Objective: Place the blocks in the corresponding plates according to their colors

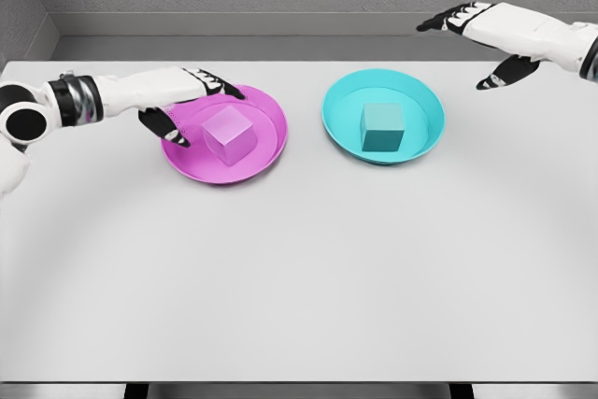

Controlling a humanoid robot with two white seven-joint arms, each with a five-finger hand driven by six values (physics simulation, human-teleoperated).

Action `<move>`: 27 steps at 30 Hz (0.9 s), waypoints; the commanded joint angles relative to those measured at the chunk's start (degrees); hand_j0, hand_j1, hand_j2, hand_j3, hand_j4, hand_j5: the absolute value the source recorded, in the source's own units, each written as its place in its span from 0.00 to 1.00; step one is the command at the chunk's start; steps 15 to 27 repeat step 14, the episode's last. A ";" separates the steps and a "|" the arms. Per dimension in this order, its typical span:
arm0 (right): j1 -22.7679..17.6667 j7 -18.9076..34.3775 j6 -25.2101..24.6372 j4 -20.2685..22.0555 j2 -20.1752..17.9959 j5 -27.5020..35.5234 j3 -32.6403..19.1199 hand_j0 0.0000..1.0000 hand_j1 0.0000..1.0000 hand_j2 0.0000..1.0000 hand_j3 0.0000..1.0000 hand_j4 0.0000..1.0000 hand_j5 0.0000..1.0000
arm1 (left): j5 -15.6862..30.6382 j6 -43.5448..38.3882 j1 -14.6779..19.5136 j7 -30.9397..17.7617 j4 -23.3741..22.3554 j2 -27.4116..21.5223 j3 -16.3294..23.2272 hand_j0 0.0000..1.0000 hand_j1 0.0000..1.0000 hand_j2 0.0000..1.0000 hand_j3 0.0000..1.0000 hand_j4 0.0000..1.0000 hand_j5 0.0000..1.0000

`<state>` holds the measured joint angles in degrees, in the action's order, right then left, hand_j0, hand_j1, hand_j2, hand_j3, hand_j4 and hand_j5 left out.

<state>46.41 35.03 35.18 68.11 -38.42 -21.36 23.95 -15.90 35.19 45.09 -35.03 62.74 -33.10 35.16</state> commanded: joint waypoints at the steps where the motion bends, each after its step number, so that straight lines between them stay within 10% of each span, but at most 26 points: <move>1: 0.00 -0.03 -0.18 0.01 -0.08 0.36 -0.04 1.00 1.00 1.00 1.00 1.00 1.00 | 7.55 -0.19 -0.44 0.03 0.01 -4.78 -0.44 1.00 1.00 1.00 1.00 1.00 1.00; 5: 0.00 -0.03 -0.18 0.09 -0.78 0.36 -0.04 1.00 1.00 1.00 1.00 1.00 1.00 | 12.30 -0.19 -3.08 0.03 -0.95 -11.63 -0.62 1.00 1.00 1.00 1.00 1.00 1.00; 27: 0.00 -0.03 -0.18 0.18 -0.78 0.36 -0.04 1.00 1.00 1.00 1.00 1.00 1.00 | 12.21 -0.19 -3.70 0.03 -4.82 -11.54 -1.94 1.00 1.00 1.00 1.00 1.00 1.00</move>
